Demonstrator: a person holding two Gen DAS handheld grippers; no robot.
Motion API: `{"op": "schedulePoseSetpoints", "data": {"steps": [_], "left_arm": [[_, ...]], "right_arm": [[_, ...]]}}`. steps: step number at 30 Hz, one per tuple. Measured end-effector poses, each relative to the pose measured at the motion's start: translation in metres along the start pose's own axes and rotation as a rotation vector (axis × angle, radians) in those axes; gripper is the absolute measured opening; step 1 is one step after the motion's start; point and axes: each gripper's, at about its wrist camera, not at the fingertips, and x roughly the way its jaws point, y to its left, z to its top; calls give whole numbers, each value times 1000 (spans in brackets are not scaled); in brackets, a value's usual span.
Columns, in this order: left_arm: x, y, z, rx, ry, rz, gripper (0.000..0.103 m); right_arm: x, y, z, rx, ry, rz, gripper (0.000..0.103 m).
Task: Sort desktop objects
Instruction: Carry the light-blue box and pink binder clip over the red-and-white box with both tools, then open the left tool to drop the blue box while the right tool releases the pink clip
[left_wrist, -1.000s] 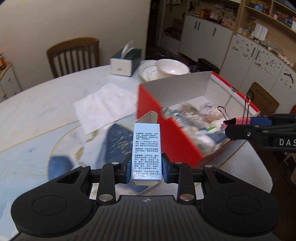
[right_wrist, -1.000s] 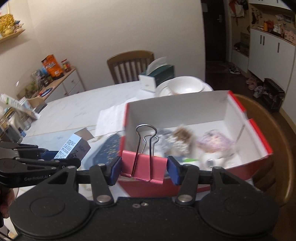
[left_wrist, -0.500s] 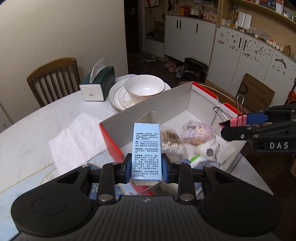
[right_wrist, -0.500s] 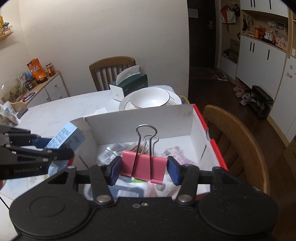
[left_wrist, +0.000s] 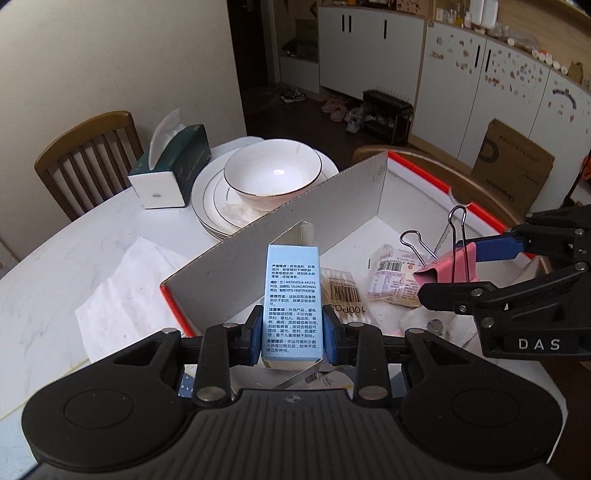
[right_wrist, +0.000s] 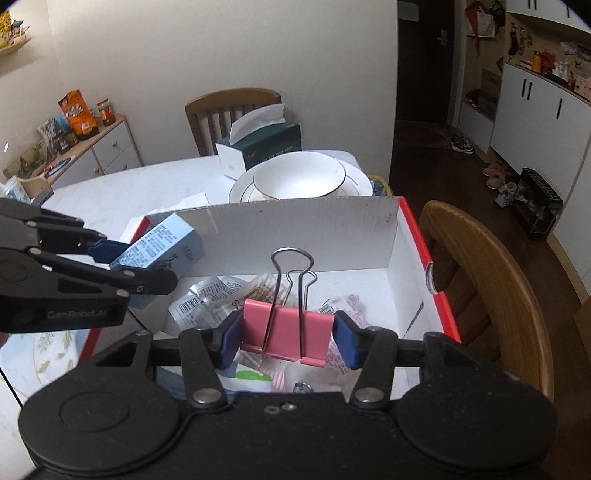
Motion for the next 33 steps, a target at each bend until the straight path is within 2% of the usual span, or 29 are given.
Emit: {"op": "schedulePoseSetpoints", "data": {"steps": [20,27,33], "left_arm": [[59,-8,4,41,150,-3,30],[68,-7,3,28,197,-25,30],[70,-6,2,18,205,-46,30]], "right_arm": [[48,-13,-8,-61,130,17,51],[54,-11,-12,-80,162,27,51],[57,-10,-12,-79,159,25,51]]}}
